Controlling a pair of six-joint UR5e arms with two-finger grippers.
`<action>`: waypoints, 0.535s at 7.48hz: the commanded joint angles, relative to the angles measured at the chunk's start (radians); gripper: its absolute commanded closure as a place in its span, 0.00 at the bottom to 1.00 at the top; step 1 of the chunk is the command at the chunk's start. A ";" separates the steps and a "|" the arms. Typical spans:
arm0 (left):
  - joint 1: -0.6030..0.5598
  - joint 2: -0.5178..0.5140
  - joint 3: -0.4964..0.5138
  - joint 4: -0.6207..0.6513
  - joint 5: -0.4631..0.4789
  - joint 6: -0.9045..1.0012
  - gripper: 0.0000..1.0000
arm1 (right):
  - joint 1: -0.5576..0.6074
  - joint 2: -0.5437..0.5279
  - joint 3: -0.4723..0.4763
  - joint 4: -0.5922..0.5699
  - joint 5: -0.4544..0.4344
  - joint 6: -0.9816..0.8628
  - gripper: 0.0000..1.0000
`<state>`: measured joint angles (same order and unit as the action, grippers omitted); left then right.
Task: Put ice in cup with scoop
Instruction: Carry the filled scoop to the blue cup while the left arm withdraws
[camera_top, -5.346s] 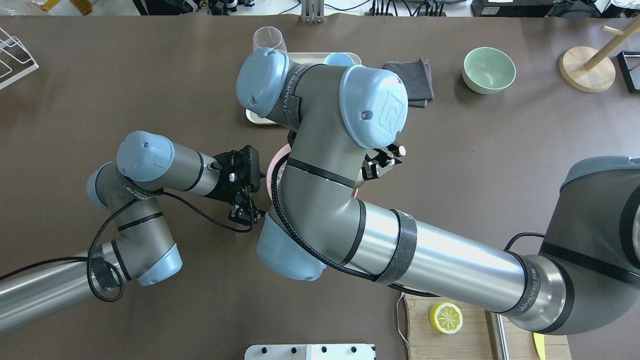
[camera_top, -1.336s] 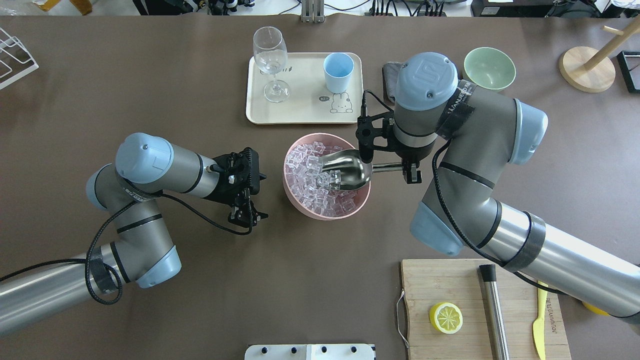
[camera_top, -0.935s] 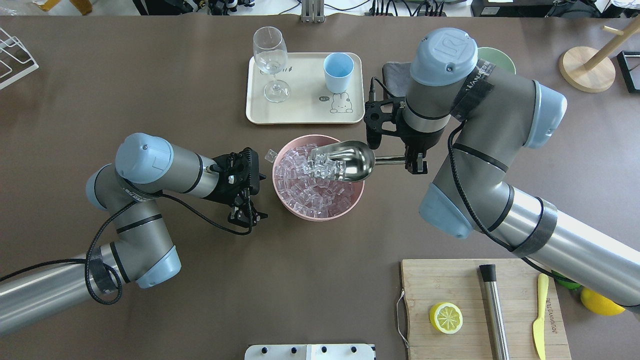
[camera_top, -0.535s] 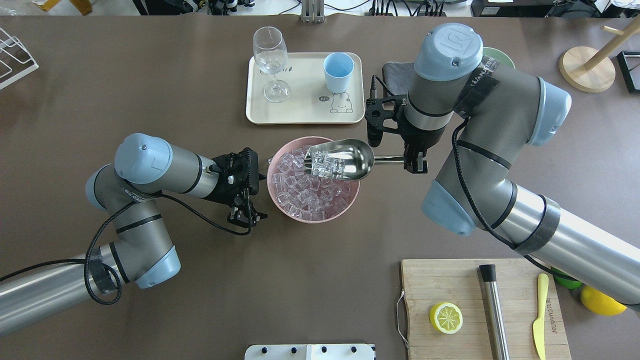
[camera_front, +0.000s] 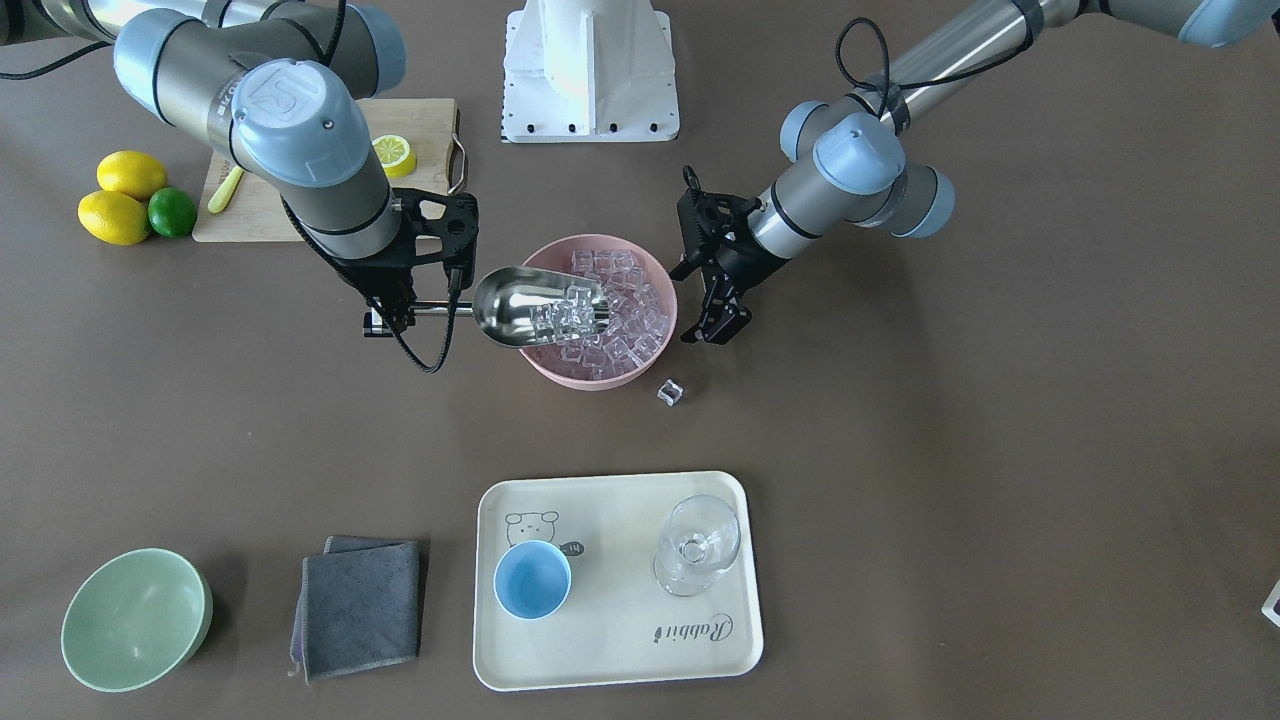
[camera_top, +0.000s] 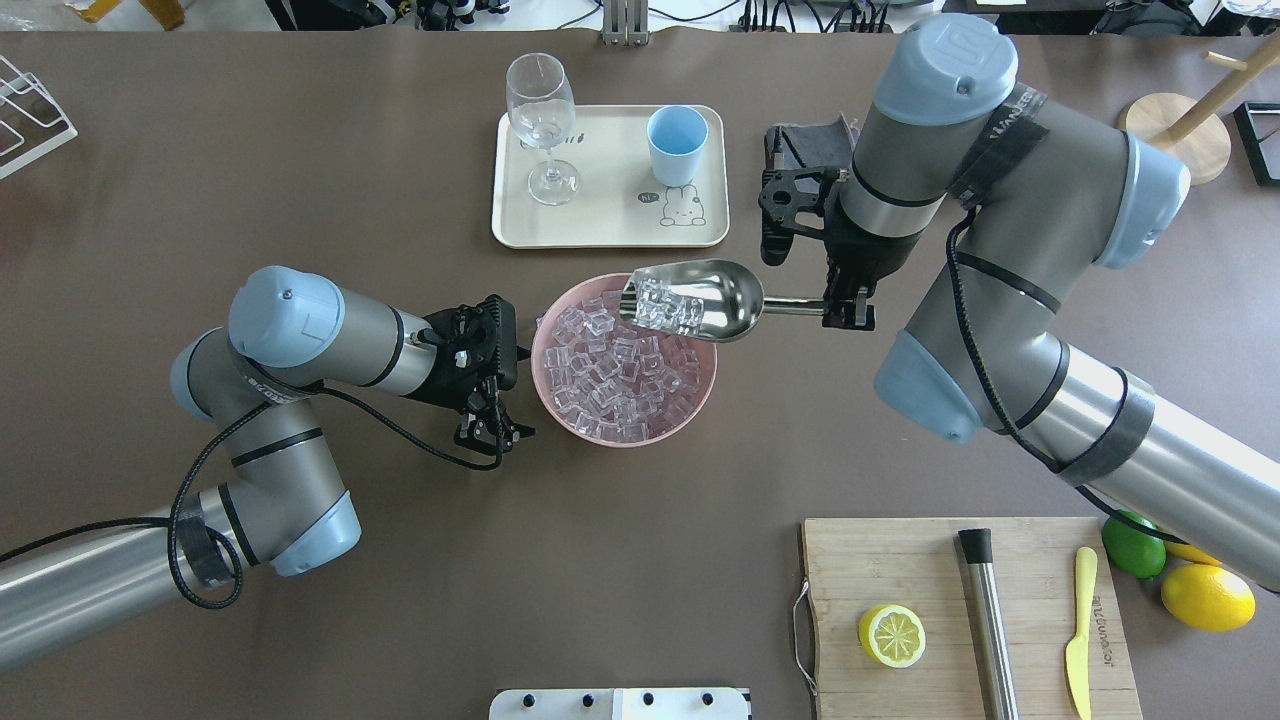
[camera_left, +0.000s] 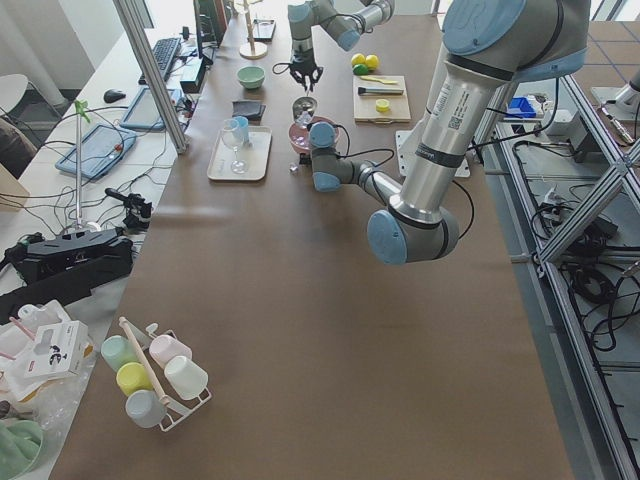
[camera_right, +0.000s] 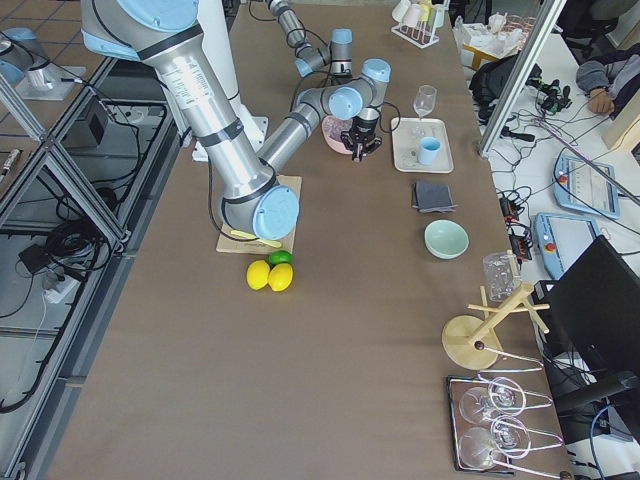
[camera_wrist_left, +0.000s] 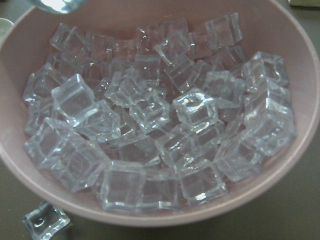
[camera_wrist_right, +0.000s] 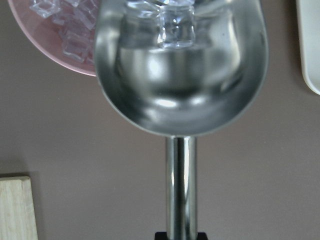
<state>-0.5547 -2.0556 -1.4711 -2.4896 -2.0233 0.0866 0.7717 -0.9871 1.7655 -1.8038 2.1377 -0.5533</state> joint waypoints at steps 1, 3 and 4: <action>-0.004 0.000 -0.014 0.005 0.000 0.002 0.01 | 0.114 -0.025 0.006 -0.014 0.066 0.099 1.00; -0.014 0.014 -0.034 0.011 -0.011 0.005 0.01 | 0.193 -0.009 0.005 -0.101 0.111 0.224 1.00; -0.024 0.040 -0.072 0.020 -0.040 0.005 0.01 | 0.205 0.007 0.002 -0.118 0.105 0.328 1.00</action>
<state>-0.5645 -2.0473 -1.4961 -2.4815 -2.0315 0.0903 0.9355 -1.0021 1.7707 -1.8738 2.2364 -0.3744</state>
